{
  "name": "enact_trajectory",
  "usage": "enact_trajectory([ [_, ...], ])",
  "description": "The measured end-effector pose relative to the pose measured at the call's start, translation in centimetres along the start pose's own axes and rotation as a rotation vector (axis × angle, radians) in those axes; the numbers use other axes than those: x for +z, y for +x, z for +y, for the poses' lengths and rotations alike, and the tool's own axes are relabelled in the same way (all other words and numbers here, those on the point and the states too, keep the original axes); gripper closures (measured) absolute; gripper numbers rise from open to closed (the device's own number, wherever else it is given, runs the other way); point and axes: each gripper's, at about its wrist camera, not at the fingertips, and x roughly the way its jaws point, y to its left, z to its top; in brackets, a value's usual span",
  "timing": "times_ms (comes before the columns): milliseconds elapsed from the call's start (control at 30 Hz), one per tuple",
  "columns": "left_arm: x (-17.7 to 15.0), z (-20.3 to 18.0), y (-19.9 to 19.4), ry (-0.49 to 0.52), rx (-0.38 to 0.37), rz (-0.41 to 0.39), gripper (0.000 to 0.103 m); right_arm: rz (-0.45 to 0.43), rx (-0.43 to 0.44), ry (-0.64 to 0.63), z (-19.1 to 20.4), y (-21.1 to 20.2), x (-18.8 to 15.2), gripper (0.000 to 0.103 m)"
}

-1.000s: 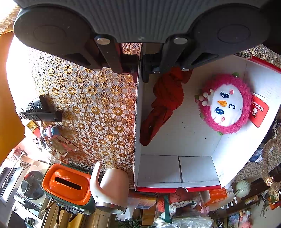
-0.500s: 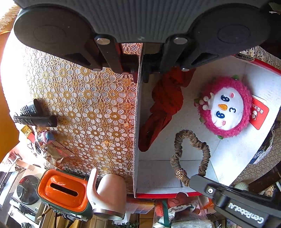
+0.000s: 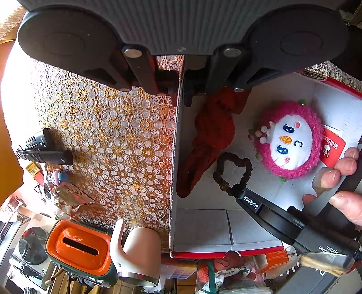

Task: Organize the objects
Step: 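Carry the bracelet into the shoebox and open the left gripper, then withdraw the left gripper and reach toward the white charging cable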

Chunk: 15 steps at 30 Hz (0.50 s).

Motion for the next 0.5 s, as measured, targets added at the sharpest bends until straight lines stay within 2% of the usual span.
enact_trajectory([
  [133, -0.3, 0.3, 0.3, 0.003, -0.011, 0.016, 0.086, 0.004, -0.008, 0.004, 0.1, 0.0, 0.0, 0.100],
  [367, -1.0, 0.8, -1.0, 0.023, -0.030, -0.023, 0.064, 0.011, -0.033, 0.008, 0.4, 0.1, 0.2, 0.100],
  [500, -1.6, 1.1, -2.5, 0.018, -0.044, -0.053, 0.062, 0.016, -0.042, 0.014, 0.5, 0.1, 0.2, 0.100],
])
